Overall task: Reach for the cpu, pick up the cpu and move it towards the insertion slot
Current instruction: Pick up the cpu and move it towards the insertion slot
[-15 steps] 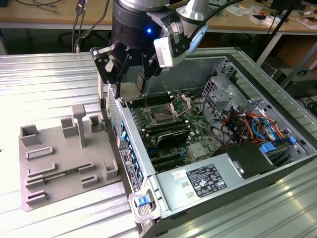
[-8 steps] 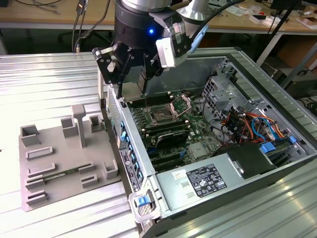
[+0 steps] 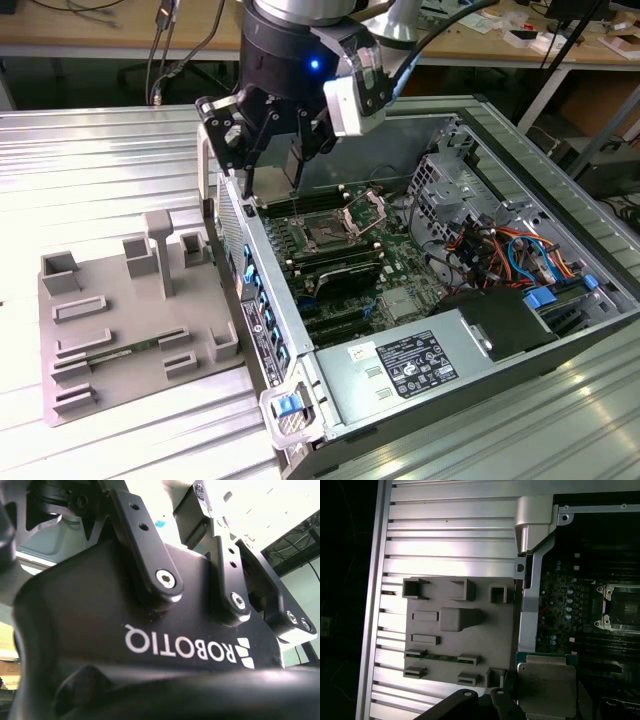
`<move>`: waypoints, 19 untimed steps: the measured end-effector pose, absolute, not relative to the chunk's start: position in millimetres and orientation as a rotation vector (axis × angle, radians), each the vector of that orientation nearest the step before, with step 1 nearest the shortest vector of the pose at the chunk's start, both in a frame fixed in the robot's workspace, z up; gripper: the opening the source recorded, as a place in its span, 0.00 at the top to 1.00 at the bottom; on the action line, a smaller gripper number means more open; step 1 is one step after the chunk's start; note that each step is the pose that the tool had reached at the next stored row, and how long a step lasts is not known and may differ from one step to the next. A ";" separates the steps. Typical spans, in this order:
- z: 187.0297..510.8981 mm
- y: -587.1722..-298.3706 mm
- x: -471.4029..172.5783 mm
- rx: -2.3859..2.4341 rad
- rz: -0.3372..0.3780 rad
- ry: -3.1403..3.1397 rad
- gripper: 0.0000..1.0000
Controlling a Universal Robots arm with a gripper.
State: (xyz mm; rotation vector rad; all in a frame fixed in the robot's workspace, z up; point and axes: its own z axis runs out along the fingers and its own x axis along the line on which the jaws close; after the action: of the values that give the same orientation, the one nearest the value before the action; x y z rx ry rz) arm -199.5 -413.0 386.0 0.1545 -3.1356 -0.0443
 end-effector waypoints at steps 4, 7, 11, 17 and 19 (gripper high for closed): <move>385.9 -413.0 -197.1 0.155 -0.044 -3.136 0.45; 385.7 -413.0 -195.5 0.154 -0.044 -3.136 0.45; 385.5 -413.0 -192.8 0.154 -0.044 -3.136 0.45; 385.0 -413.0 -187.3 0.154 -0.044 -3.136 0.45; 384.9 -413.0 -185.8 0.155 -0.044 -3.136 0.45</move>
State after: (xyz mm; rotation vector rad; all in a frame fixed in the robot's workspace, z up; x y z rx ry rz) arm -185.8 -413.0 384.9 0.1545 -3.1355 -0.0443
